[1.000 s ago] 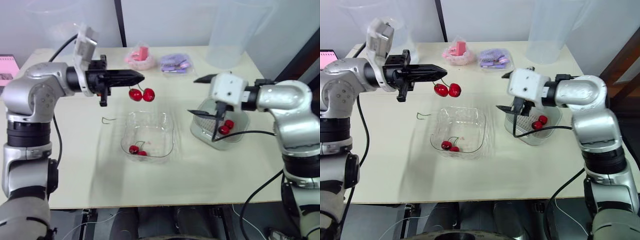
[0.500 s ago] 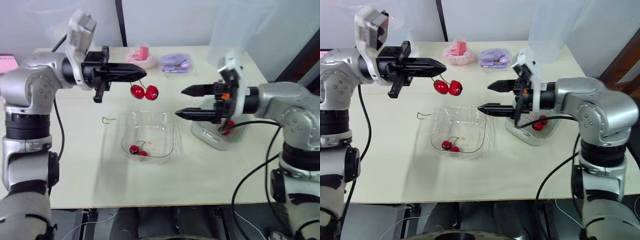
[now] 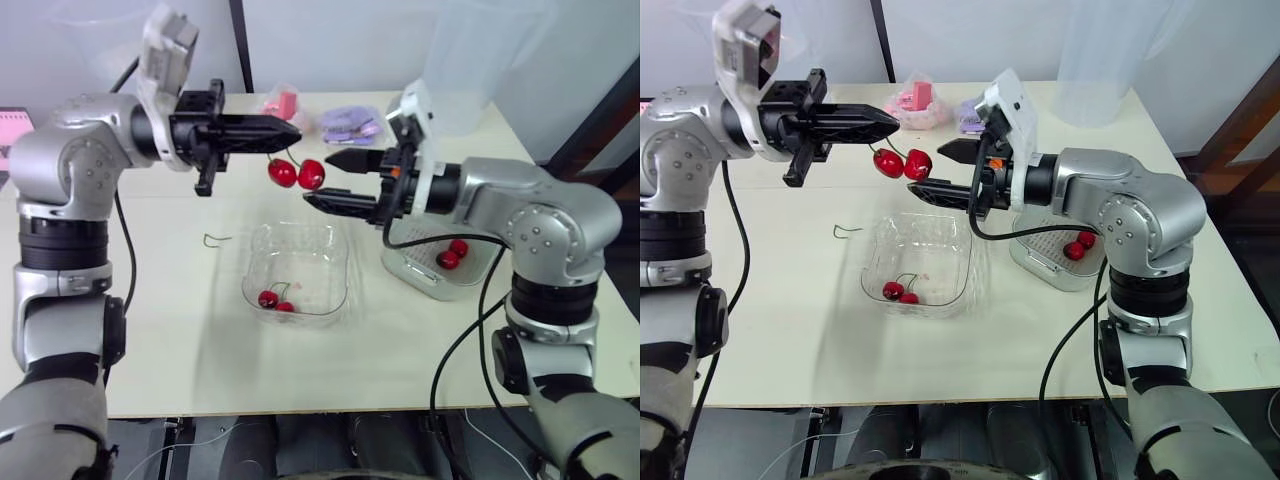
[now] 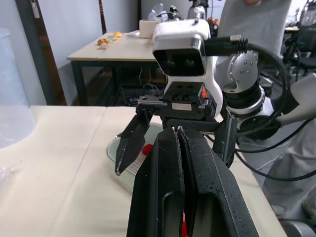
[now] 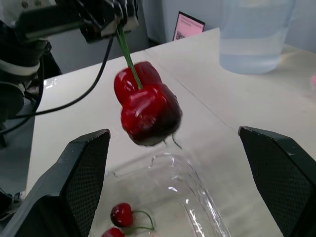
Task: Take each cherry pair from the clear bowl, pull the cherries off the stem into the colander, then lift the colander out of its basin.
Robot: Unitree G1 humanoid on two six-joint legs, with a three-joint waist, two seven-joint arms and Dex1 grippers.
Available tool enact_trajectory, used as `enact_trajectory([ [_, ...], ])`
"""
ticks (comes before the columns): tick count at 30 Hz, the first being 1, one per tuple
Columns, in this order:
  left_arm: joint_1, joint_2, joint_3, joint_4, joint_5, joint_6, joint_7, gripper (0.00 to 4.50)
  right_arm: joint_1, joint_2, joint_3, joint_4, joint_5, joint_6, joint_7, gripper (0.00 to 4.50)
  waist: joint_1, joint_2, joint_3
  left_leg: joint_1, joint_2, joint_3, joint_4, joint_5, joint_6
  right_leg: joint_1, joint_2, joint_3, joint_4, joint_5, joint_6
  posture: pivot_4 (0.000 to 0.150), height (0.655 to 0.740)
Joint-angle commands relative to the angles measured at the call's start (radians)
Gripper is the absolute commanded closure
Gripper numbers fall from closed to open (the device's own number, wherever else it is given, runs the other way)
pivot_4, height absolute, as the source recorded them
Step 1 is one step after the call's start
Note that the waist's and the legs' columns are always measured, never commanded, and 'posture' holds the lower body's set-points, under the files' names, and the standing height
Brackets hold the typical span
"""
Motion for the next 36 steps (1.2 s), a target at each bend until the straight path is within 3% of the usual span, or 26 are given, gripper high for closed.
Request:
enact_trajectory([
  [1,-0.009,0.003,0.016,-0.026,-0.007,-0.01,0.005,4.5,-0.032,0.016,0.002,-0.002,0.028,-0.027,-0.014,0.08,0.0,0.0,0.0,0.0,0.0,0.0,0.0,0.0,0.0,0.0,0.0,0.0,0.0,0.0,0.0,0.15,0.7367],
  [9,-0.002,0.007,0.018,-0.034,-0.01,-0.003,0.017,4.5,-0.037,0.02,0.026,-0.001,0.057,-0.041,-0.022,0.08,0.0,0.0,0.0,0.0,0.0,0.0,0.0,0.0,0.0,0.0,0.0,0.0,0.0,0.0,0.0,0.15,0.7367],
  [12,0.001,0.006,0.018,-0.04,-0.012,0.0,0.023,4.5,-0.039,0.022,0.031,-0.002,0.068,-0.042,-0.027,1.3,0.0,0.0,0.0,0.0,0.0,0.0,0.0,0.0,0.0,0.0,0.0,0.0,0.0,0.0,0.0,0.15,0.7367],
  [17,0.003,0.005,0.018,-0.044,-0.013,0.003,0.03,4.5,-0.04,0.016,0.038,-0.005,0.072,-0.046,-0.031,3.77,0.0,0.0,0.0,0.0,0.0,0.0,0.0,0.0,0.0,0.0,0.0,0.0,0.0,0.0,0.0,0.15,0.7367],
  [28,-0.016,0.027,0.043,-0.057,-0.036,0.035,0.038,4.5,0.037,-0.075,0.072,-0.055,0.069,-0.058,-0.007,3.87,0.001,0.0,0.0,0.0,0.0,0.0,-0.001,0.0,0.0,0.0,0.0,0.0,-0.001,0.0,0.0,0.15,0.7367],
  [36,-0.001,0.037,0.053,-0.071,-0.035,0.034,0.049,4.5,0.123,-0.162,0.011,-0.105,0.118,-0.048,-0.017,3.87,0.0,0.0,0.0,-0.001,0.0,0.0,-0.001,0.0,0.0,0.0,0.0,0.0,-0.001,0.0,0.0,0.15,0.7367],
])
